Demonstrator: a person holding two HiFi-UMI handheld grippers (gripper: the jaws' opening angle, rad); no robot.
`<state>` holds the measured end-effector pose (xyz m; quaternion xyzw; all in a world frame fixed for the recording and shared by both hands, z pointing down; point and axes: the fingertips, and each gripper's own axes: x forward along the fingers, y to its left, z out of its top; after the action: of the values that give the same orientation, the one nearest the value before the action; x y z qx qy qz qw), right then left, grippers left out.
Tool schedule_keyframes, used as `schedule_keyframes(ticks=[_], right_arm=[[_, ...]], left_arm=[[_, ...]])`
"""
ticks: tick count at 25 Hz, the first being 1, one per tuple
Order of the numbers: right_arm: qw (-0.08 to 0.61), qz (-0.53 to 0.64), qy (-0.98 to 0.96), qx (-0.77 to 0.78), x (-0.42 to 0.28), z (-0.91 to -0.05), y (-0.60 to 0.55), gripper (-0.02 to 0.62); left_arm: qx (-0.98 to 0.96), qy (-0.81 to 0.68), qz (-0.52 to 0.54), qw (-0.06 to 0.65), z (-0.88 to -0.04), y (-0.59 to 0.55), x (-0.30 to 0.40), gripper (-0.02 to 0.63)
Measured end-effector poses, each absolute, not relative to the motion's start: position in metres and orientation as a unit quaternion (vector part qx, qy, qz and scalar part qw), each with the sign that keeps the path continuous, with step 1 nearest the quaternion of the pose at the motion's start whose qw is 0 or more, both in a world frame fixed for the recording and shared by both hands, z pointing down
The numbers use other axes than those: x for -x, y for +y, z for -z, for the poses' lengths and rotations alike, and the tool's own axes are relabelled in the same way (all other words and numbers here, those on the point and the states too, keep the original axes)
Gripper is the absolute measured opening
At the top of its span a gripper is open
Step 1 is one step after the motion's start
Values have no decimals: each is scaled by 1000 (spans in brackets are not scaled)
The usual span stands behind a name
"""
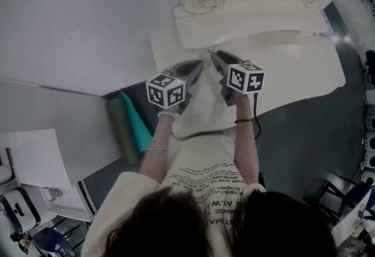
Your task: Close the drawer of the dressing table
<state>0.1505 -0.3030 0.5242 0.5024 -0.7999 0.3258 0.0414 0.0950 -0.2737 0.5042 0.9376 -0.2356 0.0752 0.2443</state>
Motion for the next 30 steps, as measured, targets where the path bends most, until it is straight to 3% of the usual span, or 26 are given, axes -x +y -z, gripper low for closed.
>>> schedule_keyframes(ticks=[18,30], right_arm=[[24,-265,-842,-469,-130,-479,-256,12],[5,-228,-863,-451,-121,-451,-239,3]], left_arm=[[-956,-204,-59,201,-467,-233,-96,-2],[-968,-177,-56,169,-447,-214,-104,-2]])
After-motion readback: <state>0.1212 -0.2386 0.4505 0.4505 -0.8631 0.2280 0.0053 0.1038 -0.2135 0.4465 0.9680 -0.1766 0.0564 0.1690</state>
